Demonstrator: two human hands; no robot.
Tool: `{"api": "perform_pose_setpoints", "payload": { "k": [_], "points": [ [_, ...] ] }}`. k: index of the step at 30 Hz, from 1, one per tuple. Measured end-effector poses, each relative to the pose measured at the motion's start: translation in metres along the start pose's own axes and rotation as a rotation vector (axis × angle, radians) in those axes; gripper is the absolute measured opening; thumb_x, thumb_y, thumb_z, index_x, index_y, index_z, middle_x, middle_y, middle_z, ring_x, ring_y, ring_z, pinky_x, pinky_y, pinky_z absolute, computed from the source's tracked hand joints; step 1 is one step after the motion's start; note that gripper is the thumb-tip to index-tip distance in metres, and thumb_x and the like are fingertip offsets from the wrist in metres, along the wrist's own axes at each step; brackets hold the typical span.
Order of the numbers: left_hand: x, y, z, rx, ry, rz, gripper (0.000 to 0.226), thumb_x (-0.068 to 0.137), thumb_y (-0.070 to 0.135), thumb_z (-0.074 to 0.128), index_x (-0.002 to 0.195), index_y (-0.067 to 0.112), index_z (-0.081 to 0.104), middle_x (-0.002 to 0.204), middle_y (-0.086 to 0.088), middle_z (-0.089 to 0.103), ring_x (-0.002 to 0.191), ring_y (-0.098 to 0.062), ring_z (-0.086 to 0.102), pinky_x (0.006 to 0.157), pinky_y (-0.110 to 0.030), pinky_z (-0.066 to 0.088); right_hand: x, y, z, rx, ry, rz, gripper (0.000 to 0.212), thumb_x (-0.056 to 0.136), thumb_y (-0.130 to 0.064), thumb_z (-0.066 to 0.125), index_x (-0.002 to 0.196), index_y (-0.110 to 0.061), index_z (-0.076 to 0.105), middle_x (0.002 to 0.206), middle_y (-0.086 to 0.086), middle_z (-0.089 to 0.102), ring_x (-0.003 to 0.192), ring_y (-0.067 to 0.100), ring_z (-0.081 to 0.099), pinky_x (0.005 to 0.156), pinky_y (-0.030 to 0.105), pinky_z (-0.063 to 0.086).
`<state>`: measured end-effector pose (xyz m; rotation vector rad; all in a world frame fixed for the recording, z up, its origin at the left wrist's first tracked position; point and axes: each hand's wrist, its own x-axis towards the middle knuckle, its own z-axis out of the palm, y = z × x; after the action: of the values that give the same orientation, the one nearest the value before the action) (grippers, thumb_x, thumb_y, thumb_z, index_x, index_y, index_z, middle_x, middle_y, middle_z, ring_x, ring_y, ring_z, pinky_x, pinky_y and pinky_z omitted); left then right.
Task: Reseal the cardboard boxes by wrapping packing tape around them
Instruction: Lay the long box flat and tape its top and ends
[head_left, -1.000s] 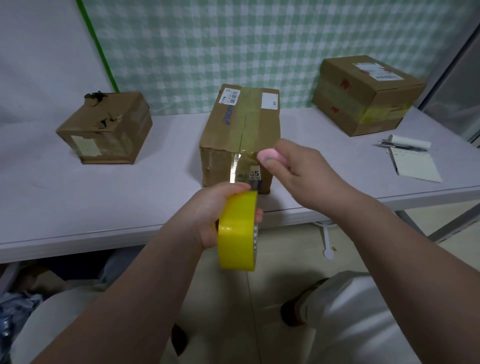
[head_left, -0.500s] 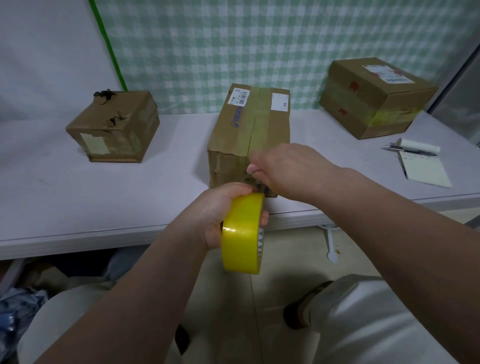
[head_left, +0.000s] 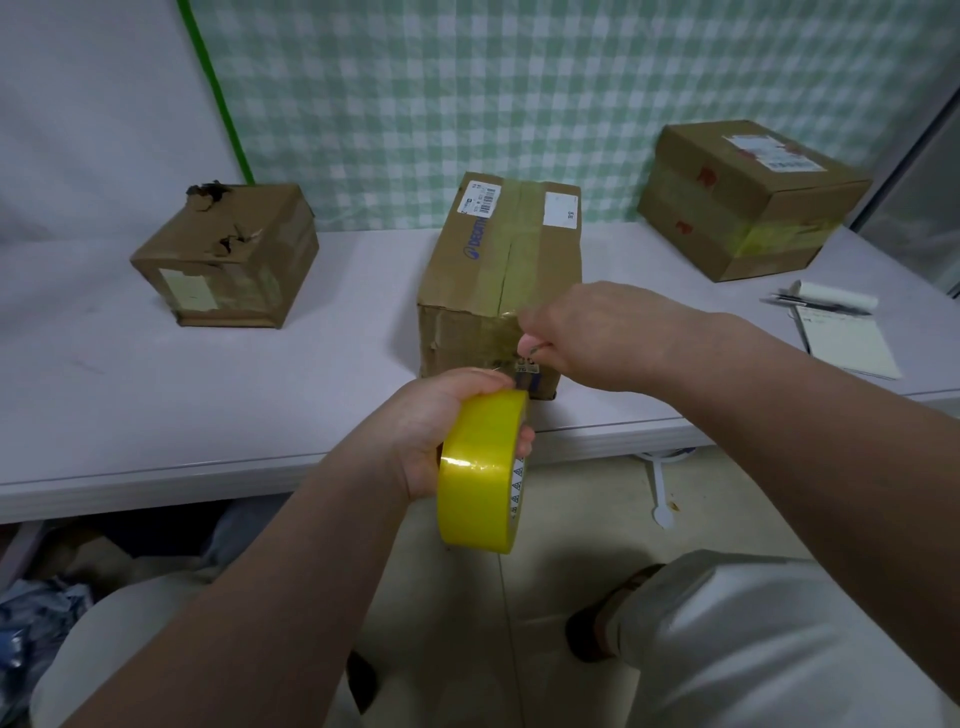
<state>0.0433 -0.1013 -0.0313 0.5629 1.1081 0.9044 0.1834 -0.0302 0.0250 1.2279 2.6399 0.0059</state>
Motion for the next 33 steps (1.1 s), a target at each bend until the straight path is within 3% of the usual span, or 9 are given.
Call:
{"api": "perform_pose_setpoints", "payload": {
  "k": [5,11,14,16,18,20,25,29,33],
  "points": [
    [-0.002,0.001,0.001,0.034,-0.008,-0.01,0.011,0.089,0.017,0.057,0.091,0.008,0.064,0.066,-0.017,0.065,0.055,-0.025,0.063,0.065,-0.034,0.054,0.002,-0.001,-0.001,-0.044,-0.012,0.011,0.019,0.101,-0.021,0.037,0.093,-0.014,0.052,0.094,0.004,0.056,0.084,0.022,0.053,0.069,0.032,0.04],
    [-0.011,0.001,-0.003,0.078,0.011,-0.015,0.016,0.089,0.014,0.058,0.104,0.008,0.061,0.06,-0.015,0.066,0.049,-0.025,0.065,0.049,-0.035,0.055,0.005,0.006,0.0,-0.144,-0.076,0.072,0.029,0.102,-0.027,0.037,0.108,-0.011,0.06,0.109,0.005,0.061,0.099,0.024,0.06,0.081,0.035,0.051],
    [-0.015,-0.004,-0.005,0.082,0.008,0.003,0.024,0.088,0.011,0.058,0.11,0.004,0.06,0.064,-0.019,0.066,0.051,-0.026,0.065,0.05,-0.034,0.056,0.003,0.005,0.004,-0.107,-0.07,0.072,0.03,0.102,-0.026,0.036,0.098,-0.007,0.06,0.095,0.007,0.059,0.088,0.025,0.058,0.067,0.028,0.041],
    [-0.02,-0.007,-0.006,0.085,-0.004,0.022,0.024,0.087,0.01,0.058,0.111,0.002,0.06,0.065,-0.019,0.065,0.05,-0.026,0.065,0.049,-0.033,0.055,-0.003,0.003,0.012,0.049,-0.051,0.056,0.026,0.099,-0.018,0.04,0.095,-0.001,0.059,0.09,0.014,0.058,0.086,0.031,0.056,0.06,0.029,0.032],
    [-0.025,-0.009,-0.007,0.099,-0.031,0.032,0.021,0.088,0.01,0.057,0.107,0.003,0.061,0.064,-0.017,0.066,0.051,-0.025,0.065,0.049,-0.032,0.055,-0.01,0.006,0.027,0.299,-0.016,0.079,0.02,0.093,-0.013,0.049,0.099,0.002,0.061,0.094,0.014,0.064,0.091,0.03,0.06,0.066,0.031,0.039],
    [-0.027,-0.012,-0.01,0.119,-0.039,0.039,0.02,0.088,0.011,0.056,0.106,0.004,0.062,0.064,-0.015,0.067,0.052,-0.024,0.066,0.05,-0.032,0.055,-0.017,0.006,0.045,0.687,0.055,0.194,0.008,0.084,-0.011,0.062,0.09,-0.007,0.062,0.093,0.01,0.068,0.088,0.025,0.065,0.075,0.033,0.049],
    [-0.027,-0.023,-0.012,0.148,-0.016,0.052,0.021,0.092,0.01,0.054,0.112,0.006,0.059,0.07,-0.015,0.066,0.052,-0.023,0.066,0.049,-0.03,0.056,-0.025,-0.013,0.077,1.696,0.181,0.387,0.02,0.083,0.007,0.049,0.077,-0.012,0.052,0.07,0.011,0.048,0.058,0.019,0.046,0.053,0.026,0.043],
    [-0.029,-0.028,-0.008,0.171,-0.037,0.064,0.026,0.093,0.01,0.052,0.119,0.002,0.053,0.083,-0.024,0.059,0.057,-0.026,0.064,0.053,-0.032,0.055,-0.029,-0.037,0.088,1.685,0.214,0.332,0.011,0.084,-0.021,0.069,0.074,-0.017,0.065,0.061,-0.003,0.055,0.053,0.008,0.045,0.051,0.021,0.036],
    [-0.029,-0.032,-0.006,0.222,-0.039,0.097,0.034,0.094,0.009,0.051,0.128,0.012,0.048,0.082,-0.018,0.064,0.056,-0.024,0.065,0.051,-0.03,0.055,-0.03,-0.048,0.092,1.711,0.301,0.401,0.015,0.083,-0.012,0.07,0.069,-0.014,0.065,0.052,-0.005,0.054,0.05,0.006,0.045,0.047,0.017,0.035]
  ]
}}
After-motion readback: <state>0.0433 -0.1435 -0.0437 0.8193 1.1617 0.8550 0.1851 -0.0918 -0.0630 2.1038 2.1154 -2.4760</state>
